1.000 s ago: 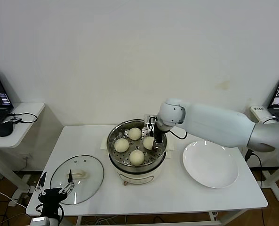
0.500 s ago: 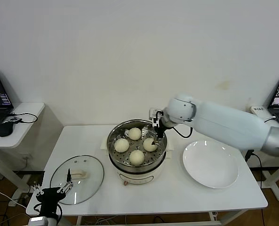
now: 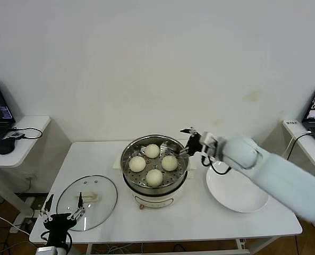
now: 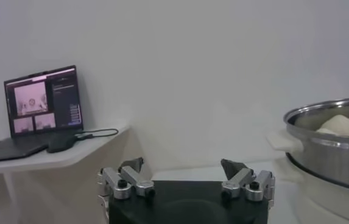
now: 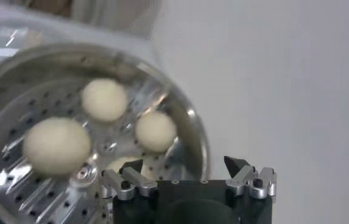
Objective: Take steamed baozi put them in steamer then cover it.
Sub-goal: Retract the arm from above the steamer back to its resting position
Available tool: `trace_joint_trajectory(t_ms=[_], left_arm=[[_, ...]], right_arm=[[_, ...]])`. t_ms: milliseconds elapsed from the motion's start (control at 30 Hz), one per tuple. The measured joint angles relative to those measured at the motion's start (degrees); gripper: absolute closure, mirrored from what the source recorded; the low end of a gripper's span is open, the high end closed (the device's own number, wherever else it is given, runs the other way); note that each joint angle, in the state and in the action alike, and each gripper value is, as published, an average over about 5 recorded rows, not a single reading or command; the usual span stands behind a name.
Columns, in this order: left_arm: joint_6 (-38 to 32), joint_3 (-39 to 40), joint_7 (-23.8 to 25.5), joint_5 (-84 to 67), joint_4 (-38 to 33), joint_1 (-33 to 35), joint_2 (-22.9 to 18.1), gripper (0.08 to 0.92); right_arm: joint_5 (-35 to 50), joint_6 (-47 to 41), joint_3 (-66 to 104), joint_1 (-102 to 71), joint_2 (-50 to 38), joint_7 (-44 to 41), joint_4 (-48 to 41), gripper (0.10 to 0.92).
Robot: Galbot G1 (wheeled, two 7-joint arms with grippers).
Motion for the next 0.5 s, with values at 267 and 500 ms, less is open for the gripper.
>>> trace_joint_trajectory(t_ms=[267, 500], left_arm=[[0.01, 0.88, -0.22, 3.68, 2.11, -0.35, 0.12, 0.177], [-1.14, 0.48, 0.11, 11.71, 5.21, -0.21, 0.71, 0.177]], right_arm=[[-6.51, 12.39, 25.14, -25.67, 4.79, 3.64, 2.11, 0.203], [-12.87, 21.63, 44.83, -45.31, 14.87, 4.68, 3.82, 0.203]])
